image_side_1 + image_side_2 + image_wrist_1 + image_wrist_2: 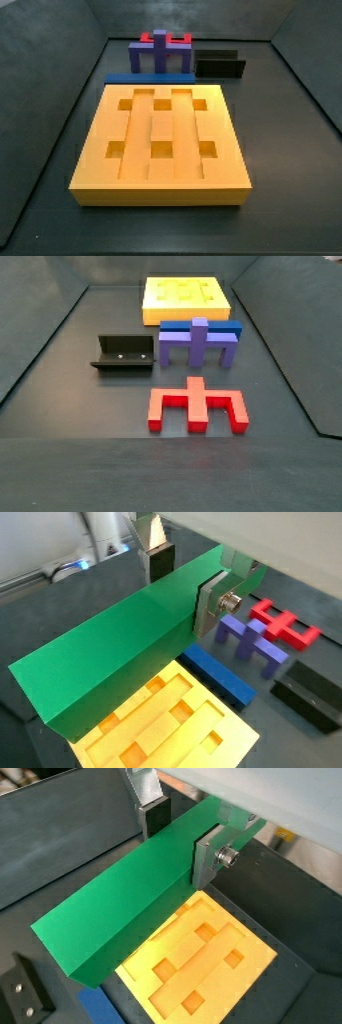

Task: Pick up the green object. Move up. Move to above the board. Insert the green object.
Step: Insert the green object.

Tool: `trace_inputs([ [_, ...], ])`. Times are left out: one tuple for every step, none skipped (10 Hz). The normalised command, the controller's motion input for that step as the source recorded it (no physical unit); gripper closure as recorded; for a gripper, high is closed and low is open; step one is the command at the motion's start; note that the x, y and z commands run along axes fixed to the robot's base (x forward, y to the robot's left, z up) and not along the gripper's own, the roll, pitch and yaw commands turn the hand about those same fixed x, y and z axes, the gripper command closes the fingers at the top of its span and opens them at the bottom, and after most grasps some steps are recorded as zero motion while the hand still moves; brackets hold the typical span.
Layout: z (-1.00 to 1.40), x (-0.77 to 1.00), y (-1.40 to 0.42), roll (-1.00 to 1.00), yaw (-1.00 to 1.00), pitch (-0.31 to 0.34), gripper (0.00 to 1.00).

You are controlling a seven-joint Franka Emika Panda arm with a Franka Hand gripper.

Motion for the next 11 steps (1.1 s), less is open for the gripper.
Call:
trace_inputs([
  [-0.95, -0.14, 0.00, 0.00, 0.02, 0.000, 1.00],
  [-1.00, -0.12, 0.00, 0.00, -0.07, -0.010, 1.00],
  [-1.00, -0.47, -0.02, -0.03, -0.66, -0.027, 1.00],
  [-1.00, -0.61, 0.00, -0.06, -0.50, -0.003, 1.00],
  [-1.00, -0.83, 0.00, -0.03, -0.28, -0.033, 1.00],
  [-1.00, -0.71, 0.00, -0.02, -0.03, -0.106, 1.00],
  [-0.80, -0.42, 0.00, 0.03, 0.01, -0.260, 1.00],
  [-0.67, -0.28, 0.00, 0.01, 0.09, -0.319, 1.00],
  [-0.63, -0.20, 0.00, 0.06, 0.04, -0.327, 1.00],
  [-0.67, -0.22, -0.12, 0.08, 0.00, -0.314, 1.00],
  [-0.60, -0.17, -0.08, 0.07, 0.00, -0.343, 1.00],
])
